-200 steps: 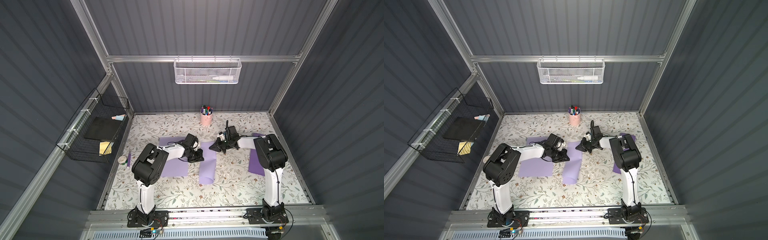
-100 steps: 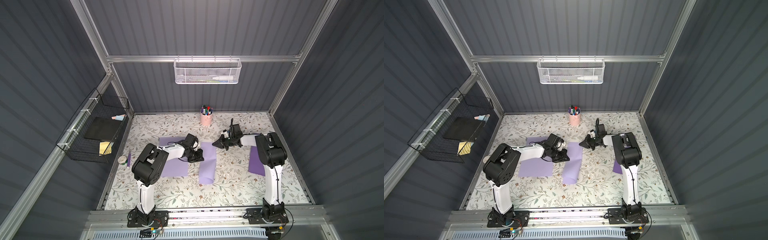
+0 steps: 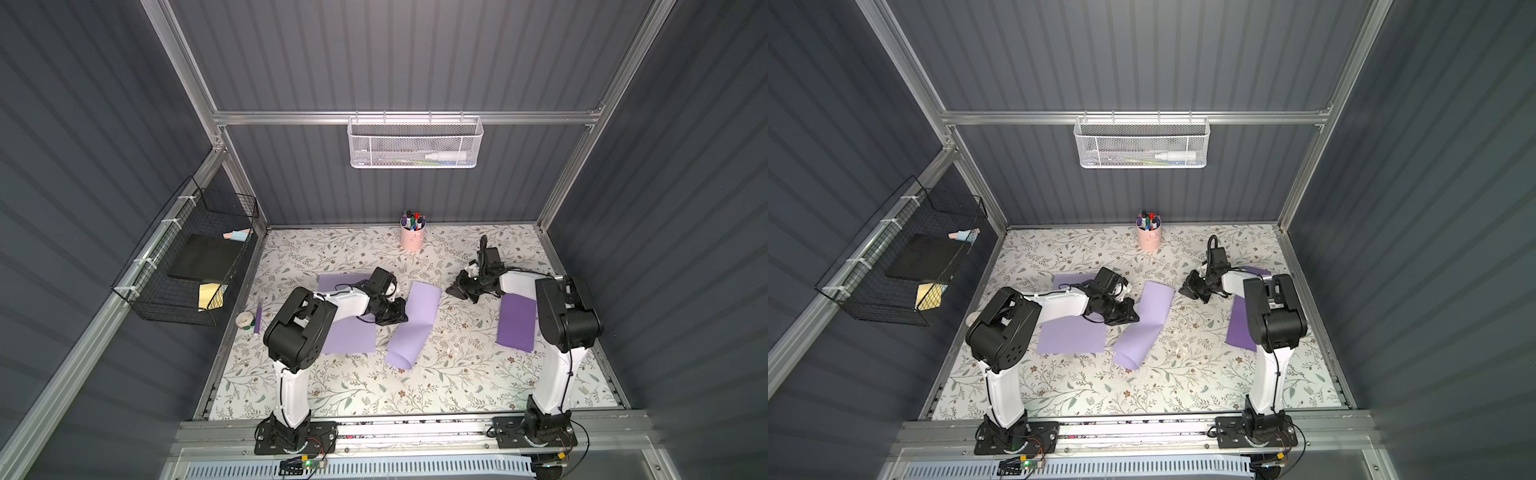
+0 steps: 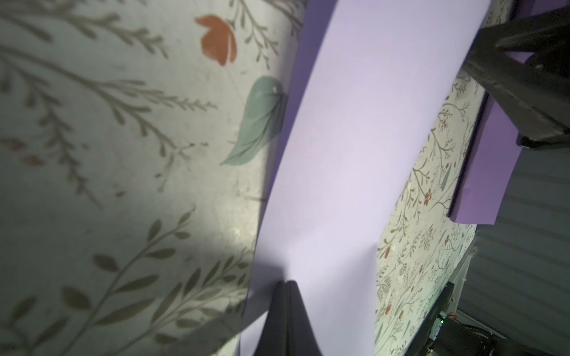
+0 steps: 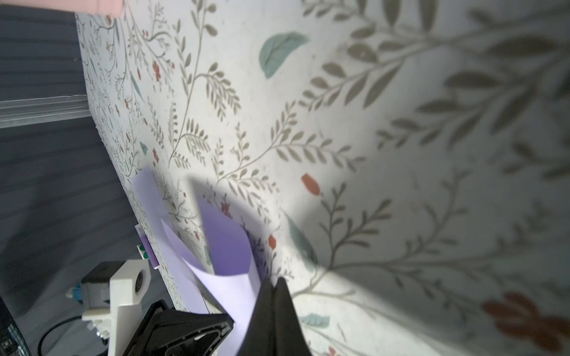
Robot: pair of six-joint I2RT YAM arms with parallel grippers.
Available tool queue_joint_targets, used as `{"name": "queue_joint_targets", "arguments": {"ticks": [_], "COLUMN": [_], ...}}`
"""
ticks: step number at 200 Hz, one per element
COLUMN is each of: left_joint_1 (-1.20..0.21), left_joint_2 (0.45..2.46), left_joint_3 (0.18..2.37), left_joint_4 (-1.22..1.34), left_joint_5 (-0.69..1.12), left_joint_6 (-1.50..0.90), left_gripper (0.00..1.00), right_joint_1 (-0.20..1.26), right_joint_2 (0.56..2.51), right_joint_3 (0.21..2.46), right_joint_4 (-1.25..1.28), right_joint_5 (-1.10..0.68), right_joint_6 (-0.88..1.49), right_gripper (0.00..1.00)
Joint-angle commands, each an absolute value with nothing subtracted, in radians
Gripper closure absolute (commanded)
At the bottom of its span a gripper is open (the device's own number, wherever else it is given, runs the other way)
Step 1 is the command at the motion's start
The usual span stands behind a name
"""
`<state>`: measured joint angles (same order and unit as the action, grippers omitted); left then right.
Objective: Fold the rectangular paper in half along the long edge
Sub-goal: Fold the paper at the center of the board.
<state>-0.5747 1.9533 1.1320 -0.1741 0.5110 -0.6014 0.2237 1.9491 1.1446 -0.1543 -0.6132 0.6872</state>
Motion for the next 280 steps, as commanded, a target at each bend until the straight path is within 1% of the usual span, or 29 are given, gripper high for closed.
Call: {"name": "queue_joint_targets", "arguments": {"ticks": [1, 23, 43, 86, 113, 134, 188, 218, 234, 254, 278, 280], "left_joint_1": [-0.580, -0.580, -0.580, -0.580, -0.580, -0.580, -0.580, -0.580, -0.580, -0.580, -0.578, -0.578], "left_joint_2": [1.980, 1.986, 1.987, 1.988, 1.988, 1.991, 1.987, 1.991, 1.993, 1.997, 1.991, 1.991], "left_joint_3": [1.097, 1.100, 1.101, 1.102, 1.103, 1.103, 1.102, 1.103, 1.105, 1.107, 1.105, 1.105], "left_joint_4": [-0.284, -0.285, -0.285, -0.291, -0.292, -0.295, -0.300, -0.302, -0.302, -0.301, -0.295, -0.295], "left_joint_5": [0.465, 0.465, 0.466, 0.466, 0.463, 0.465, 0.463, 0.462, 0.463, 0.455, 0.446, 0.445], "left_joint_6": [-0.577, -0.577, -0.575, -0.574, -0.571, -0.571, -0.565, -0.563, -0.563, -0.567, -0.575, -0.575], "left_gripper": [1.00, 1.00, 1.00, 1.00, 1.00, 1.00, 1.00, 1.00, 1.00, 1.00, 1.00, 1.00], "right_joint_1": [0.290, 0.366, 0.402, 0.408, 0.405, 0.373, 0.215, 0.178, 0.206, 0.285, 0.386, 0.394], "right_joint_2": [1.899, 1.876, 1.888, 1.942, 1.930, 1.931, 1.914, 1.862, 1.809, 1.744, 1.735, 1.736], "right_joint_3": [1.126, 1.105, 1.071, 1.000, 0.982, 0.967, 0.925, 0.928, 0.929, 0.937, 0.920, 0.918], "right_joint_4": [-0.164, -0.144, -0.113, -0.059, -0.112, -0.125, -0.142, -0.191, -0.186, -0.205, -0.157, -0.148], "right_joint_5": [-0.635, -0.659, -0.666, -0.683, -0.644, -0.625, -0.646, -0.664, -0.705, -0.686, -0.705, -0.706], "right_joint_6": [0.668, 0.669, 0.695, 0.720, 0.684, 0.682, 0.659, 0.624, 0.634, 0.640, 0.701, 0.709], "right_gripper": [1.00, 1.00, 1.00, 1.00, 1.00, 1.00, 1.00, 1.00, 1.00, 1.00, 1.00, 0.98]}}
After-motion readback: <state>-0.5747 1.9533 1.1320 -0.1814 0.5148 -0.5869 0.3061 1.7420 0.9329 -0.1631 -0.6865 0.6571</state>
